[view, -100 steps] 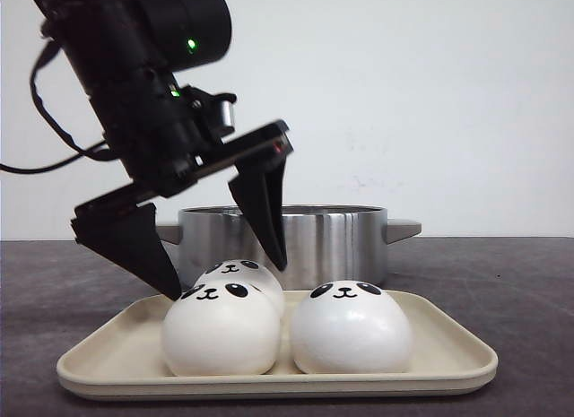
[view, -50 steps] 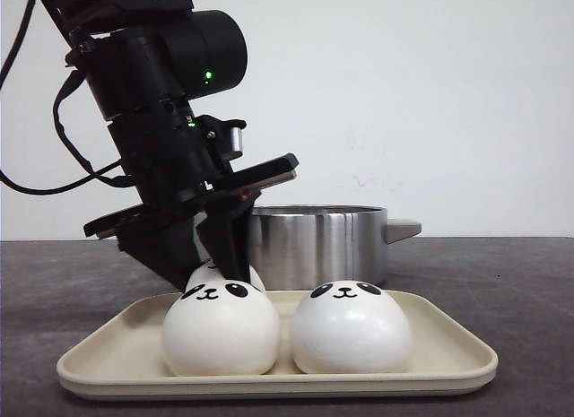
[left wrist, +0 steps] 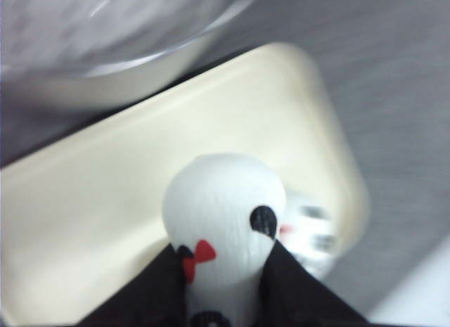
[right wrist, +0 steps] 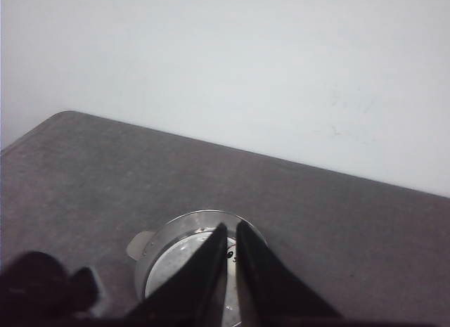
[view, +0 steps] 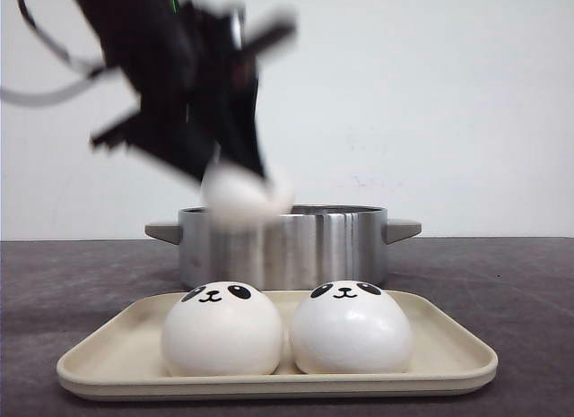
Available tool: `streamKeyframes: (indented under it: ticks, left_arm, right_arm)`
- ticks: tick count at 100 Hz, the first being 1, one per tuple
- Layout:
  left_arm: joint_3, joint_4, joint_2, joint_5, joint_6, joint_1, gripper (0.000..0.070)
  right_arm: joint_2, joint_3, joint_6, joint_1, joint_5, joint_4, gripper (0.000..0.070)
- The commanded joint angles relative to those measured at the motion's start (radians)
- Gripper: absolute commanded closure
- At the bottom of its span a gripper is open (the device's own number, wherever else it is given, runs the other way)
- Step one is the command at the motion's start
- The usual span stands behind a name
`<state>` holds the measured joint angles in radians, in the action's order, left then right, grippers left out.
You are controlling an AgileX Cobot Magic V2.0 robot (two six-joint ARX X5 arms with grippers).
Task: Steam buns
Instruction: 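Lift the bun with the left gripper and carry it over the pot, then lower the bun into the pot and open the left gripper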
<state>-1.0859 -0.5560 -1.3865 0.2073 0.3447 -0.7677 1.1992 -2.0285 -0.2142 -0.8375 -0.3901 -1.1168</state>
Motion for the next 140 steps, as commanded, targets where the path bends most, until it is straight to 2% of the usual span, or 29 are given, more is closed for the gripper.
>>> streamKeyframes:
  ticks: [1,9,20,26,43,61,85,116,121,133,140]
  left_arm:
    - [-0.019,0.02,0.042,-0.013,-0.032,-0.014,0.0691]
    - [-0.019,0.08,0.103,-0.069,-0.024,-0.016,0.069]
    - [-0.021,0.195,0.14,-0.225,-0.015,0.001,0.069]
    - [-0.025,0.24,0.137,-0.256,-0.026,0.024,0.069]
    - [-0.078,0.303,0.037,-0.257,-0.048,0.101,0.069]
    - [-0.224,0.283,-0.174,-0.256,-0.09,0.161,0.0689]
    - [-0.419,0.25,-0.43,-0.257,-0.09,0.2,0.0689]
    - [-0.47,0.239,-0.584,-0.272,-0.09,0.23,0.0666]
    - [-0.47,0.238,-0.599,-0.273,-0.089,0.233,0.0614]
    - [-0.47,0.242,-0.633,-0.274,-0.085,0.239,0.0388]
    - [-0.47,0.235,-0.645,-0.273,-0.069,0.243,0.0337]
  right_arm:
    - [0.01,-0.021,-0.008,-0.01,-0.003,0.013,0.0686]
    - [0.01,-0.021,-0.006,-0.01,-0.003,0.013,0.0686]
    - [0.011,-0.021,-0.006,-0.01,-0.003,0.016,0.0686]
    - [0.013,-0.021,-0.005,-0.01,-0.003,0.016,0.0686]
    - [0.016,-0.021,0.011,-0.01,-0.003,0.008,0.0686]
    - [0.016,-0.021,0.017,-0.01,-0.003,0.008,0.0686]
    - [0.016,-0.021,0.016,-0.01,-0.003,-0.008,0.0686]
    - [0.016,-0.02,0.016,-0.01,-0.004,-0.04,0.0686]
    - [0.016,-0.02,0.016,-0.01,-0.004,-0.045,0.0686]
    - [0.016,-0.02,0.017,-0.01,-0.004,-0.048,0.0686]
    - [0.016,-0.02,0.016,-0.01,-0.004,-0.048,0.0686]
